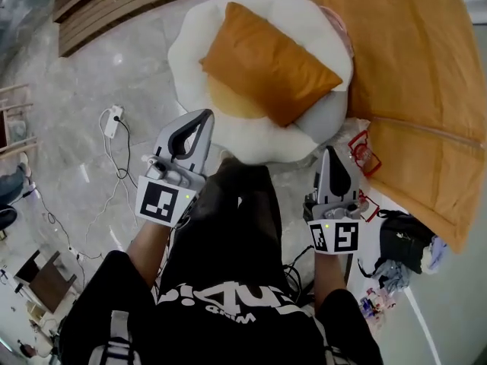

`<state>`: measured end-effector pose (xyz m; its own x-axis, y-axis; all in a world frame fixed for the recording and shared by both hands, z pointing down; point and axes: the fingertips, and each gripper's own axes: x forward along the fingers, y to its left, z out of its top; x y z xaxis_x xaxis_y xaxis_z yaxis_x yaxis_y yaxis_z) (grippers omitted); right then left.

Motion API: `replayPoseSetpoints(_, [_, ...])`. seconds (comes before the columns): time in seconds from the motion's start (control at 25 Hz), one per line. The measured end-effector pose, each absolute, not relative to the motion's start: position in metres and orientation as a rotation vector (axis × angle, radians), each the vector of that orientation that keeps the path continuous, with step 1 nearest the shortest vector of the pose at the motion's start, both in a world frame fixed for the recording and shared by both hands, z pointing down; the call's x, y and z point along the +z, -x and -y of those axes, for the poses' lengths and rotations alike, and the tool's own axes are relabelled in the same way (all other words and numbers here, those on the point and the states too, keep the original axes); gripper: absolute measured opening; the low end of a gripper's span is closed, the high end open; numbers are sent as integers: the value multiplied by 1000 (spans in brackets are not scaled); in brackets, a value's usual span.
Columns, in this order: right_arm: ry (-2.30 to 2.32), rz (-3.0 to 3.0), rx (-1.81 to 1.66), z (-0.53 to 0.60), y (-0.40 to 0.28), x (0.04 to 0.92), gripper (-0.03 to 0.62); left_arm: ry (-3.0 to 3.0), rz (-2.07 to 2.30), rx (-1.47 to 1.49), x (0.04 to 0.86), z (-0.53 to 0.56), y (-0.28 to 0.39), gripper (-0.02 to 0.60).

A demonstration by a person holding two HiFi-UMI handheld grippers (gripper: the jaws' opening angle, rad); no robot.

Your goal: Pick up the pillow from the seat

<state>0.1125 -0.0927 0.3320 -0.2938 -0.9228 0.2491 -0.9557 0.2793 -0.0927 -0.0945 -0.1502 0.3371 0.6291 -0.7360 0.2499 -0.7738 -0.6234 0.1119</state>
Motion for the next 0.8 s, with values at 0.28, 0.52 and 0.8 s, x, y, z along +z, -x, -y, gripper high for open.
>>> replayPoseSetpoints(0.28, [-1722, 2373, 447, 89, -110, 385, 21, -2592, 1244, 237, 377, 162, 81, 9])
replayPoseSetpoints(0.52, [-1712, 2374, 356, 147, -127, 395, 23, -2589, 1186, 371, 405, 213, 77, 9])
replayPoseSetpoints(0.8, [-1711, 2270, 489, 227, -160, 497, 23, -2571, 1246, 459, 493, 325, 72, 9])
